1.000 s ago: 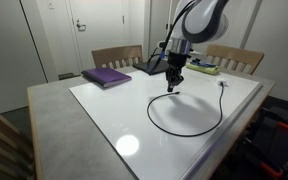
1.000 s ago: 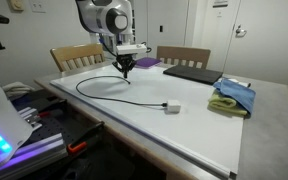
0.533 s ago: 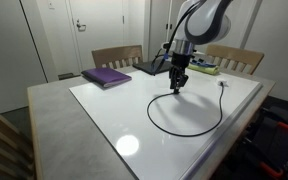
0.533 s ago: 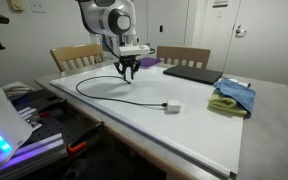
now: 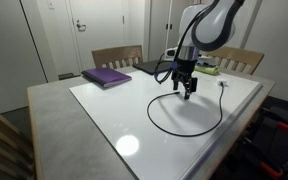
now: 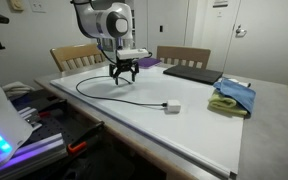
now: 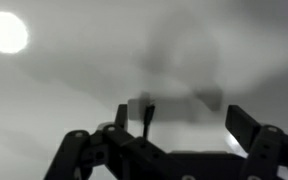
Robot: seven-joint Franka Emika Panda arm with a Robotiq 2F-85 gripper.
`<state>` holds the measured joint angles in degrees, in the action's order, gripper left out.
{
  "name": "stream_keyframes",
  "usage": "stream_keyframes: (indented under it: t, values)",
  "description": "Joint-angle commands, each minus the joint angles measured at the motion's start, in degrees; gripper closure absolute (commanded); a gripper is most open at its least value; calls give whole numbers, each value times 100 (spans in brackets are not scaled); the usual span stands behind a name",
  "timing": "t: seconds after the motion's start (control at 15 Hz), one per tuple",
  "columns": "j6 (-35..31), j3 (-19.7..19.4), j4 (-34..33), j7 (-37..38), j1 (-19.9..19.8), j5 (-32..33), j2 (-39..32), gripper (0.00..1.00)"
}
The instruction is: Place the charger straight across the board
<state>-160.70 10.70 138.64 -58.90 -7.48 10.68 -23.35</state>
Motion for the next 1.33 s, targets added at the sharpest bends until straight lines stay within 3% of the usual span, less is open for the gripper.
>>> stream_keyframes:
  t: [0.0,0.07,0.73,0.87,1.27]
  values:
    - [-53,-260,86,-93,137,331,44,14]
    - [-96,-288,80,-77,144,376,32,25]
    - [-375,-83,-98,-72,12,88,-104,94]
    - [-454,-60,-117,-53,11,69,-120,100]
    - [-586,56,-173,-63,-1,30,-71,98]
